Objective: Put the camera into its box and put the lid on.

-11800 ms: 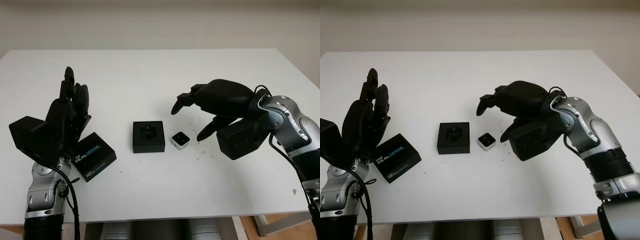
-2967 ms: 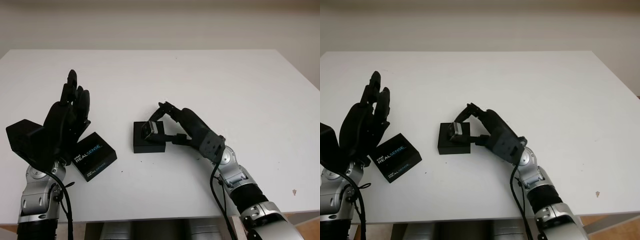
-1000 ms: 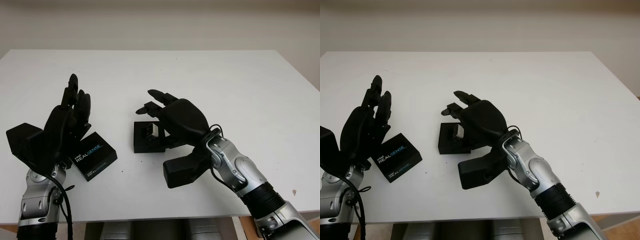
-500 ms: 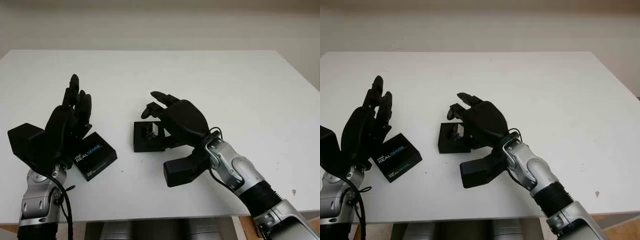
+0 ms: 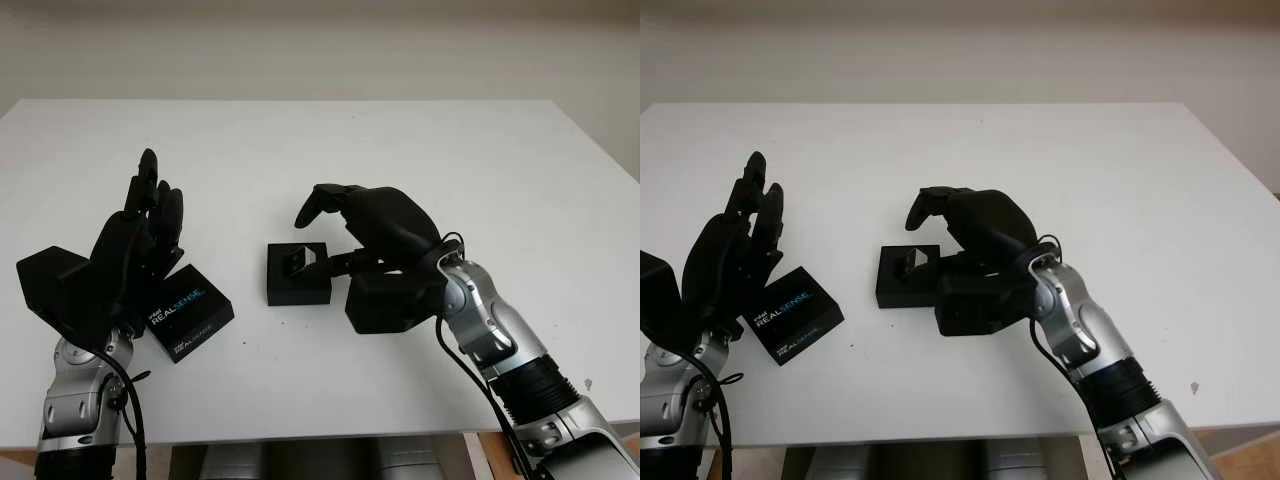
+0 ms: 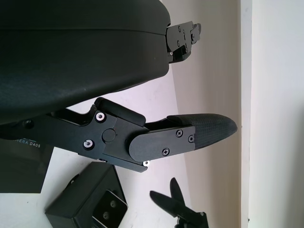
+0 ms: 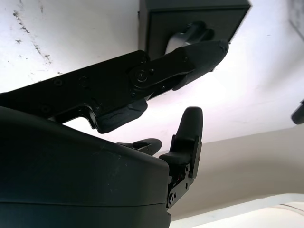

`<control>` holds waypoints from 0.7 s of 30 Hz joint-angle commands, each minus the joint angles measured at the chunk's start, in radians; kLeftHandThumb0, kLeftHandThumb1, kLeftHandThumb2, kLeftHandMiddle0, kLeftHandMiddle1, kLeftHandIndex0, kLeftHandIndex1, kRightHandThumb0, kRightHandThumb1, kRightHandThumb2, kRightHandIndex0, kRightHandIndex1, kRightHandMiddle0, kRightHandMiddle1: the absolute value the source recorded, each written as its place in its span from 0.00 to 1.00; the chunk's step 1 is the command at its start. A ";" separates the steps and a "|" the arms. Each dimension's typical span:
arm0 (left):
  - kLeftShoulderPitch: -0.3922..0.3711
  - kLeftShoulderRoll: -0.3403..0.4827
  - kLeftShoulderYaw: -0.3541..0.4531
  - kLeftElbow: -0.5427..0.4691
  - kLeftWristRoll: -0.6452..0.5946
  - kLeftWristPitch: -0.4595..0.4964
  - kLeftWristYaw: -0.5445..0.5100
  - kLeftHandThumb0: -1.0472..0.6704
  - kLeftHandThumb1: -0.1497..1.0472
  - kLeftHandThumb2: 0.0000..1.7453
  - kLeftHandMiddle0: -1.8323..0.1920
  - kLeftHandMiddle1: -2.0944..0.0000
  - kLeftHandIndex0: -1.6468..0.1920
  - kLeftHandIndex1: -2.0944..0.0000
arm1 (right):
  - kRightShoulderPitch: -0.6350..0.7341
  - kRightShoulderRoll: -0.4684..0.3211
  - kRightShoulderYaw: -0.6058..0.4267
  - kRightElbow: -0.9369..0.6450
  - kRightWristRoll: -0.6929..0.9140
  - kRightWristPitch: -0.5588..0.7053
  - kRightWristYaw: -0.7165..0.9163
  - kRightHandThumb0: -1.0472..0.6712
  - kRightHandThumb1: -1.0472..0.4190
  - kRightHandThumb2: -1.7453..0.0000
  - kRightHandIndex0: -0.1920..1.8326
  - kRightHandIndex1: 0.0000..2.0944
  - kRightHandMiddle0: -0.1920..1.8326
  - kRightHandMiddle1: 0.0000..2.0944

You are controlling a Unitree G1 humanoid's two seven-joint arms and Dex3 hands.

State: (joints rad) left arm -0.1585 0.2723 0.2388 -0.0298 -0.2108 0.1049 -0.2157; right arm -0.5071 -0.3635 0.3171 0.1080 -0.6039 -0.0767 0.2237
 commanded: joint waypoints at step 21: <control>0.004 -0.002 -0.002 -0.028 -0.003 0.010 0.008 0.20 1.00 0.32 1.00 1.00 1.00 1.00 | 0.014 -0.009 0.060 -0.027 -0.171 -0.012 -0.114 0.12 0.05 0.97 0.25 0.03 0.23 0.32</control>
State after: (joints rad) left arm -0.1581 0.2720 0.2374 -0.0326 -0.2099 0.1126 -0.2101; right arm -0.4923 -0.3728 0.3712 0.0715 -0.7616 -0.0802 0.1278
